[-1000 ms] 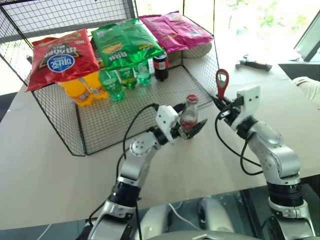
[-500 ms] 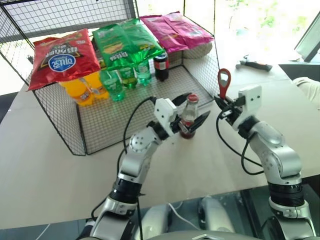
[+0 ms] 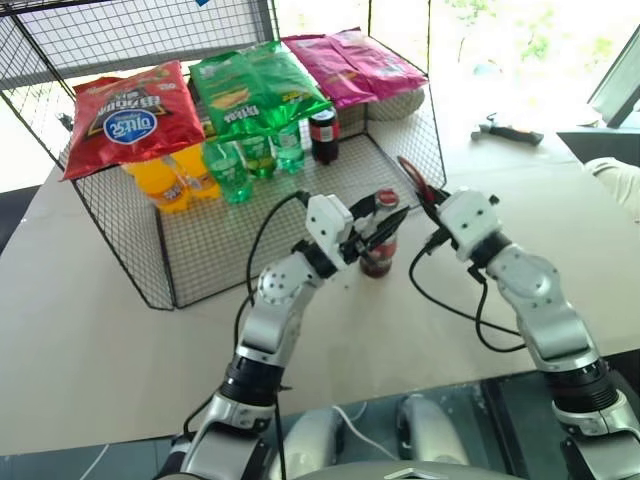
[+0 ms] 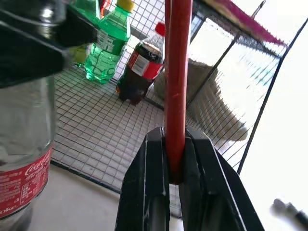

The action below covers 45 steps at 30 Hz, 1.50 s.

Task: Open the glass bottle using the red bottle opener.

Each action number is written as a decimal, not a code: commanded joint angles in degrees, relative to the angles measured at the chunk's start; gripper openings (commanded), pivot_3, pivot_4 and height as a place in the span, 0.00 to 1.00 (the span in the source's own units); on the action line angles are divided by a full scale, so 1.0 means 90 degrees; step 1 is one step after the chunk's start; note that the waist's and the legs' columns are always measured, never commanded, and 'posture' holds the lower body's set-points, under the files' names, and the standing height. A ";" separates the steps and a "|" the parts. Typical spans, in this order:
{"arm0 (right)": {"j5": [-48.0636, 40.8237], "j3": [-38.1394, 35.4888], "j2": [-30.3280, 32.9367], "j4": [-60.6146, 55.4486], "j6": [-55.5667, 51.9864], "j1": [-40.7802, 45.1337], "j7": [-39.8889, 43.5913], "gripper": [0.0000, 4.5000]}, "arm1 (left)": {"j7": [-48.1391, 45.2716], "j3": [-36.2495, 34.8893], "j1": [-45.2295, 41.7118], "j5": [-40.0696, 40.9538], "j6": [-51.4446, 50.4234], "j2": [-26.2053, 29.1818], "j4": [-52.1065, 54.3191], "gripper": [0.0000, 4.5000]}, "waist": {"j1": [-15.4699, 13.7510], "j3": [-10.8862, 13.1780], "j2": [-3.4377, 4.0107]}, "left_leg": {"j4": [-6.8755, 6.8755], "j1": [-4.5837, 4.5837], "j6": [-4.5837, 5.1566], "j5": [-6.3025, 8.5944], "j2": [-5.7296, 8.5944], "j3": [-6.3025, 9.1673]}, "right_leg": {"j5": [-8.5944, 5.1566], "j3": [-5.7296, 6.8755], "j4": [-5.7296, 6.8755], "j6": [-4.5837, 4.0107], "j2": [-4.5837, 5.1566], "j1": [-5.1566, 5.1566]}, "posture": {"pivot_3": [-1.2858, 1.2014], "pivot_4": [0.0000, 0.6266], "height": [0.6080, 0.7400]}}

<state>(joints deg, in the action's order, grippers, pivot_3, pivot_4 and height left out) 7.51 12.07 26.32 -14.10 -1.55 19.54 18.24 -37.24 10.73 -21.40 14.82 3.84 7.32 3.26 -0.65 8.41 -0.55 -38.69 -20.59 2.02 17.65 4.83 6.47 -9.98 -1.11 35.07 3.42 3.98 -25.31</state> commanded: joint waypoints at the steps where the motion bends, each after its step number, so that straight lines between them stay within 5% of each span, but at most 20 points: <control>1: 0.0781 0.0100 0.0074 0.0123 0.0982 0.0016 -0.0354 0.00 | 0.0014 0.0026 0.0040 -0.0131 -0.0074 0.0075 -0.0154 0.32 | 0.0000 -0.0003 -0.0002 | -0.0003 0.0000 0.0000 0.0000 0.0000 0.0000 | 0.0000 0.0000 0.0001 0.0000 0.0000 0.0001 | 0.52 0.24 1.00; 9: 0.1679 0.0195 0.0151 0.0784 0.2235 -0.0275 -0.0752 0.00 | 0.0064 0.0002 0.0069 -0.0141 -0.0049 0.0065 -0.0263 0.32 | -0.0002 -0.0015 -0.0006 | -0.0007 0.0007 -0.0001 0.0000 0.0000 -0.0002 | 0.0001 -0.0004 0.0009 0.0000 -0.0002 0.0005 | 0.52 0.24 1.00; 22: 0.2160 0.0356 0.0203 0.1915 0.3001 0.0181 -0.0763 0.00 | 0.0034 0.0089 0.0149 -0.0179 -0.0092 0.0073 -0.0425 0.32 | 0.0007 -0.0015 -0.0007 | 0.0027 0.0194 0.0002 0.0001 -0.0014 -0.0019 | -0.0005 -0.0023 -0.0023 0.0002 -0.0020 0.0190 | 0.52 0.24 1.00; 45: 0.2710 0.0472 0.0499 0.1774 0.3392 0.0692 -0.0584 0.00 | 0.0130 0.0137 0.0160 -0.0289 -0.0096 0.0123 -0.0620 0.32 | 0.0011 -0.0015 -0.0007 | 0.0031 0.0200 0.0002 0.0002 -0.0020 -0.0027 | -0.0005 -0.0033 -0.0024 0.0003 -0.0024 0.0189 | 0.52 0.24 1.00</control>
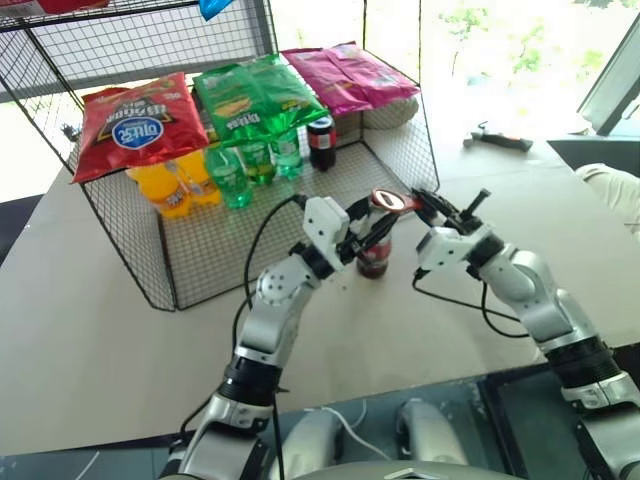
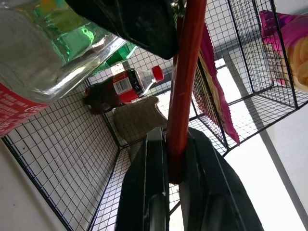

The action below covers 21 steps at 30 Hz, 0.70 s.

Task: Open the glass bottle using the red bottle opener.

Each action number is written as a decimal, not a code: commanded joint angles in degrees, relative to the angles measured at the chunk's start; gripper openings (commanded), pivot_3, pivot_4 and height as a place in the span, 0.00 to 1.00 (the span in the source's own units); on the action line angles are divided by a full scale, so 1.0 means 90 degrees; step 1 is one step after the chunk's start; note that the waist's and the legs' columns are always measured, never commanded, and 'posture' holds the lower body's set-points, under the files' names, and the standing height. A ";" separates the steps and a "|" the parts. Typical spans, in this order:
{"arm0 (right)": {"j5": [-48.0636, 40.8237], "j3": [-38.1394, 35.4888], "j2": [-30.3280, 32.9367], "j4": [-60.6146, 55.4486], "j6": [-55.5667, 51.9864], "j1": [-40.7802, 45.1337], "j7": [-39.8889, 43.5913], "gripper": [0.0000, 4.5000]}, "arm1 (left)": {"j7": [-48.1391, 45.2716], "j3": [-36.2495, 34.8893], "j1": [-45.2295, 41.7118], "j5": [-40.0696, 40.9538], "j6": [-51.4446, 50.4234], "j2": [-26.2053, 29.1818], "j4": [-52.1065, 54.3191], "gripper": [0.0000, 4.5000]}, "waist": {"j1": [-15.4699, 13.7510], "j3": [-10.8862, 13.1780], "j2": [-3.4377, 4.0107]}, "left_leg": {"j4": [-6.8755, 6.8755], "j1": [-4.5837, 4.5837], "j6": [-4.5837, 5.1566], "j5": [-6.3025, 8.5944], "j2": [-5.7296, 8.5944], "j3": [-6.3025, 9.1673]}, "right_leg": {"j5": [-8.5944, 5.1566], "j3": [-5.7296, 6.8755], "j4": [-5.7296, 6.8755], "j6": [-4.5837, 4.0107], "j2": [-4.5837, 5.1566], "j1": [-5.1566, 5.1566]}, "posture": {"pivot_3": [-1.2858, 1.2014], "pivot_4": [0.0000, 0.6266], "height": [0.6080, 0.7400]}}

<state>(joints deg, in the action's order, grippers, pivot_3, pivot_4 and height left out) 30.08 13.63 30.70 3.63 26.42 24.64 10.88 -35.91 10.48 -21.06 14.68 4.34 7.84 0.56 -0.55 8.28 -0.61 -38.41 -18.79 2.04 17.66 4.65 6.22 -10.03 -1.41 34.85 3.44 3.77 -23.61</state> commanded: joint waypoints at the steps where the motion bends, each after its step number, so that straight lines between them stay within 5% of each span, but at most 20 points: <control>1: 0.0227 0.0303 0.0026 -0.0218 0.0295 0.0154 0.0246 0.00 | -0.0017 0.0171 0.0124 -0.0279 -0.0147 0.0066 -0.0326 0.32 | 0.0001 0.0000 0.0000 | 0.0000 0.0000 0.0000 0.0000 0.0000 0.0000 | 0.0000 0.0000 0.0000 0.0000 0.0000 0.0000 | 0.52 0.24 1.00; 21: 0.0657 0.0004 0.0299 -0.0417 0.0516 0.0563 0.0012 0.00 | 0.0008 0.0218 0.0100 -0.0304 -0.0110 0.0011 -0.0497 0.32 | 0.0002 0.0002 -0.0002 | 0.0005 0.0000 0.0000 0.0000 -0.0002 0.0001 | -0.0002 0.0001 -0.0004 0.0003 0.0000 0.0000 | 0.52 0.24 1.00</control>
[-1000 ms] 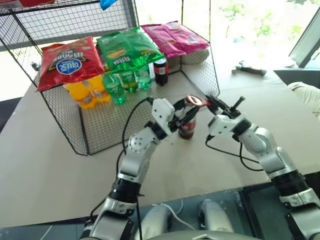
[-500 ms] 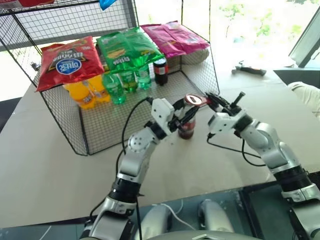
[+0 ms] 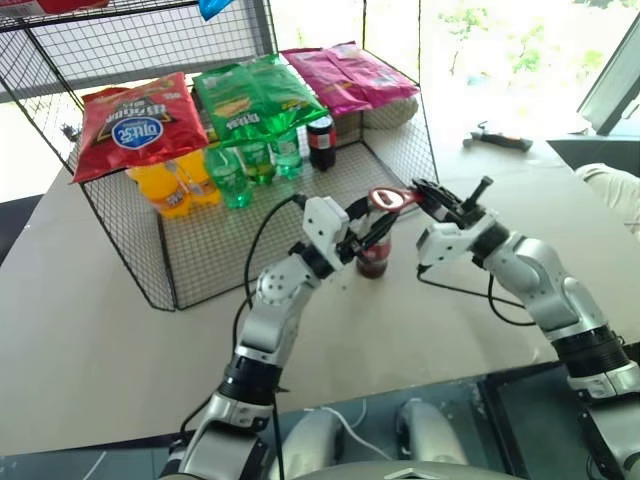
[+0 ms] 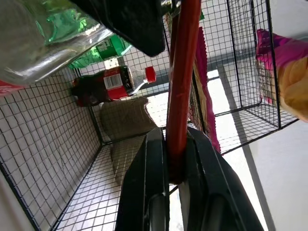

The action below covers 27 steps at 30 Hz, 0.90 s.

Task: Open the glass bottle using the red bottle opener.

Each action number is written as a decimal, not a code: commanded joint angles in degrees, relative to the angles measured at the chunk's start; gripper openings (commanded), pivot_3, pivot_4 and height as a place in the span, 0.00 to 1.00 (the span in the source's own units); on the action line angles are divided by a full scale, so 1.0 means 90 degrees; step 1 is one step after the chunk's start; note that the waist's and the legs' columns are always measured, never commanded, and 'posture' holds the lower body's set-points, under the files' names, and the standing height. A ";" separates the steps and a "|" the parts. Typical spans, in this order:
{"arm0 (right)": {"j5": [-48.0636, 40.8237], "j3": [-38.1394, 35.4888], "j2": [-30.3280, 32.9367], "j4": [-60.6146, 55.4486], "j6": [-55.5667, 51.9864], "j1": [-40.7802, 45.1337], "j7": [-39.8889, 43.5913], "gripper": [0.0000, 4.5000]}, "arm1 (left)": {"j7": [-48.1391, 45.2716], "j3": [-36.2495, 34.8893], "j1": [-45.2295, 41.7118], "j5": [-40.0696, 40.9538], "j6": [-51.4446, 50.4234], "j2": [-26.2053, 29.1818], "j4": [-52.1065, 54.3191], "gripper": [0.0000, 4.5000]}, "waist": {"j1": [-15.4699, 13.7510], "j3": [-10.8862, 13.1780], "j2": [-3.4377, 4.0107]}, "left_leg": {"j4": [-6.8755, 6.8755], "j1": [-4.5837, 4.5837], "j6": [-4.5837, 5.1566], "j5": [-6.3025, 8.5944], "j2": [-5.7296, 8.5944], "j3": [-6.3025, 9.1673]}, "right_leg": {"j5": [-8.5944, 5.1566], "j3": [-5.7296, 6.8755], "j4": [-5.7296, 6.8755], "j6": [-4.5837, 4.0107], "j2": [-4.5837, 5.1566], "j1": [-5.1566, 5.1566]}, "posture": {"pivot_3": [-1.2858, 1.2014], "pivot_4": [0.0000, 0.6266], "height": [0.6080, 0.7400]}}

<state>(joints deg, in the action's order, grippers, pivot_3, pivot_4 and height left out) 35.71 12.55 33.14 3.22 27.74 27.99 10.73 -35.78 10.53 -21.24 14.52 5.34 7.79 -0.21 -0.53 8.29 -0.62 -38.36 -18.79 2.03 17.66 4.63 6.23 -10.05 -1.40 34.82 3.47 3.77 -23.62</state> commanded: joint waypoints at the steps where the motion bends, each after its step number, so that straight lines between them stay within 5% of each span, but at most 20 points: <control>1: 0.0035 0.0114 0.0050 -0.0364 0.0396 0.0213 0.0031 0.00 | -0.0002 0.0213 0.0115 -0.0284 -0.0222 0.0009 -0.0420 0.32 | -0.0001 0.0001 -0.0001 | 0.0001 0.0000 0.0000 0.0000 0.0000 0.0001 | 0.0000 0.0000 -0.0001 0.0000 0.0000 0.0000 | 0.52 0.24 1.00; 11: 0.0062 -0.0030 0.0084 -0.0448 0.0472 0.0395 -0.0046 0.00 | 0.0009 0.0189 0.0130 -0.0289 -0.0207 -0.0014 -0.0457 0.32 | -0.0008 0.0003 -0.0003 | 0.0006 -0.0002 0.0000 0.0000 0.0000 0.0004 | -0.0006 0.0002 -0.0006 0.0009 0.0001 -0.0001 | 0.52 0.24 1.00; 27: -0.1394 -0.0503 -0.0598 -0.0327 -0.0474 -0.0143 0.0234 0.00 | 0.0036 0.0135 0.0191 -0.0264 -0.0192 0.0052 -0.0338 0.32 | -0.0019 0.0006 -0.0004 | 0.0013 -0.0007 0.0000 0.0001 0.0000 0.0015 | -0.0001 0.0009 -0.0016 0.0000 0.0002 -0.0001 | 0.52 0.24 1.00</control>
<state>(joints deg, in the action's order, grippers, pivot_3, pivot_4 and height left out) 26.15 10.65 28.18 1.30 24.48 26.47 13.33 -35.34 11.21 -21.64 14.03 5.49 7.08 -0.51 -0.70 8.34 -0.66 -38.24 -18.85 2.04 17.67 4.63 6.37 -10.06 -1.32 34.67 3.46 3.79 -23.62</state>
